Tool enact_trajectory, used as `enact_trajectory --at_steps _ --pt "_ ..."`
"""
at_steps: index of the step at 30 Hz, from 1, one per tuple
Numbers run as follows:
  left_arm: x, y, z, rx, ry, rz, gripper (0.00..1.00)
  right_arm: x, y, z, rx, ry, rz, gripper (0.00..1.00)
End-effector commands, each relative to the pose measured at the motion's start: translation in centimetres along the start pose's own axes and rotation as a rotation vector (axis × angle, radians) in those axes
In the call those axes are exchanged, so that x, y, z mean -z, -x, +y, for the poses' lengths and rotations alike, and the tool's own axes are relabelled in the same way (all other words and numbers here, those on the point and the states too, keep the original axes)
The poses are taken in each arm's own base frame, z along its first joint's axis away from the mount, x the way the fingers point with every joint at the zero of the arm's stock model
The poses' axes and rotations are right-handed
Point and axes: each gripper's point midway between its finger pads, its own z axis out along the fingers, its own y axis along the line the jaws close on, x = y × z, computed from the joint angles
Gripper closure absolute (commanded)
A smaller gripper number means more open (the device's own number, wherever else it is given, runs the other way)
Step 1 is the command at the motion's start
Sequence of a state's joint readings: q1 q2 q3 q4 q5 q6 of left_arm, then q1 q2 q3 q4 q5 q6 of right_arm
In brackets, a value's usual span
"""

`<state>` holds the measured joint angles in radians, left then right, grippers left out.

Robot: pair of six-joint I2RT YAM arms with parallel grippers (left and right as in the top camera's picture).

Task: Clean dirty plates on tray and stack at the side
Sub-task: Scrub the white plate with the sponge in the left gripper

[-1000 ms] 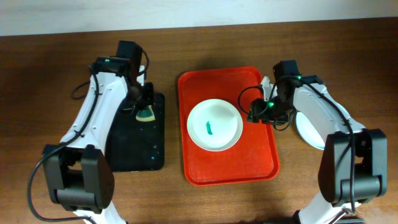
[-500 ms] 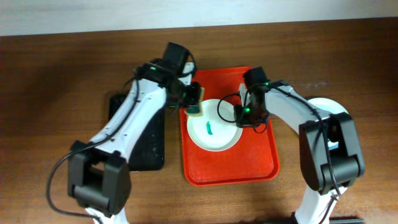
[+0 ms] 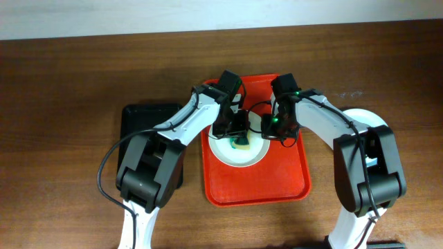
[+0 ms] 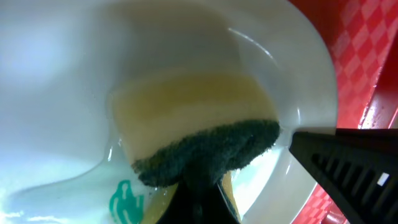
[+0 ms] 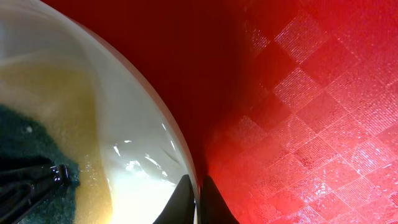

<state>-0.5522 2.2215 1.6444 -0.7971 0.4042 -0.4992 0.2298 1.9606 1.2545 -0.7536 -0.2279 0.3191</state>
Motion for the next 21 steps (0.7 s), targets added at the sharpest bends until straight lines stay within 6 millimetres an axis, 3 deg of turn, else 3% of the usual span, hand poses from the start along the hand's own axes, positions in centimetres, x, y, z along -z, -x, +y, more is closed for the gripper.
enact_trajectory --at_steps 1,5,10,12,15,19,21 --pt "-1.5 0.0 3.9 0.08 0.164 0.01 1.0 -0.5 -0.4 -1.3 -0.035 -0.064 0.013 0.96" --pt "0.0 0.5 4.5 0.082 0.24 -0.008 1.0 -0.5 -0.5 -1.3 -0.035 -0.065 0.015 0.96" --pt "3.9 1.1 8.6 0.094 0.504 -0.044 1.0 -0.4 -0.6 -1.4 -0.037 -0.067 0.021 0.96" --pt "3.8 1.1 8.6 0.078 0.503 -0.039 1.0 -0.4 -0.6 -1.4 -0.037 -0.067 0.02 0.96" --pt "2.7 0.8 6.8 0.057 0.433 -0.021 1.0 -0.5 -0.6 -1.4 -0.037 -0.067 0.021 0.96" --pt "-1.4 -0.6 0.1 -0.011 0.157 0.05 1.0 -0.5 -0.6 -1.4 -0.037 -0.067 0.021 0.96" --pt "-3.1 -1.9 -1.7 -0.031 0.089 0.104 1.0 -0.4 -0.6 -1.4 -0.037 -0.067 0.021 0.96"
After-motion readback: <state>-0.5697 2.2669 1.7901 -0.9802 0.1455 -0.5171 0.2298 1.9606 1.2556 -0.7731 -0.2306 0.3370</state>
